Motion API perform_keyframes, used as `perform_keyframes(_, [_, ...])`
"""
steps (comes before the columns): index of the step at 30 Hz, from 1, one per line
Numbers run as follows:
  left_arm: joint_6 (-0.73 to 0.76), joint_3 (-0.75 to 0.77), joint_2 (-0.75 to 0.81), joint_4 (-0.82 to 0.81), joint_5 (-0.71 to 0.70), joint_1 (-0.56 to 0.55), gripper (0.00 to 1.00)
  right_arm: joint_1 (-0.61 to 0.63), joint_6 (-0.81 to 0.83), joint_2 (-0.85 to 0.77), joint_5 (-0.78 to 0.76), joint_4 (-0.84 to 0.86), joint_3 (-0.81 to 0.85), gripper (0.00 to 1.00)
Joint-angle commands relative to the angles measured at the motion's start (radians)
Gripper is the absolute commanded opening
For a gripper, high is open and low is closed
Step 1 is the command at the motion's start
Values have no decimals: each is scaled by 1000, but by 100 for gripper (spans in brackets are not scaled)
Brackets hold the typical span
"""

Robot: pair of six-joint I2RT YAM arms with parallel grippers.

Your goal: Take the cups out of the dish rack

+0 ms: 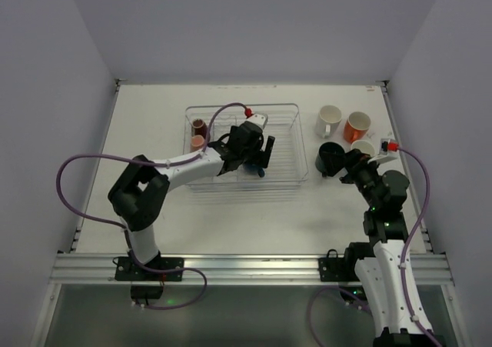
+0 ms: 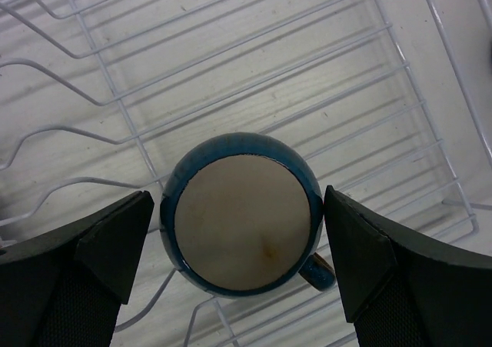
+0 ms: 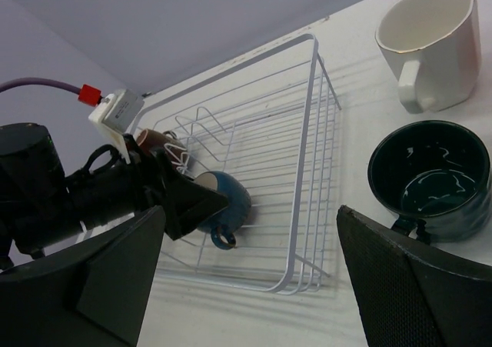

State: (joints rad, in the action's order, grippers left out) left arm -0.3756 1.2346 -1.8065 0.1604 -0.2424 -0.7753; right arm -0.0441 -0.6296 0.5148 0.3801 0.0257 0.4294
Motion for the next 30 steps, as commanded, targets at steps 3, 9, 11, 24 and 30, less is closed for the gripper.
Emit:
perform_keyframes(3, [14,32,-39,-71,-74,-2,100,6,-12,17,42,60,-8,95])
perform_keyframes(9, [14,14,-76,-91,-44,-2,100,9,-15,36,51,68,-6,95])
perform_keyframes(11, [14,9,-80,-96,-34,-4,98,10,-15,37,52,60,0,95])
perform_keyframes(24, [-11,-44,159,-268,123,-2,38,67,-108,21,98,71,19,93])
perform_keyframes(30, [-94,-101,329,-375,230,-2,29,121,-169,50,138,150,17,87])
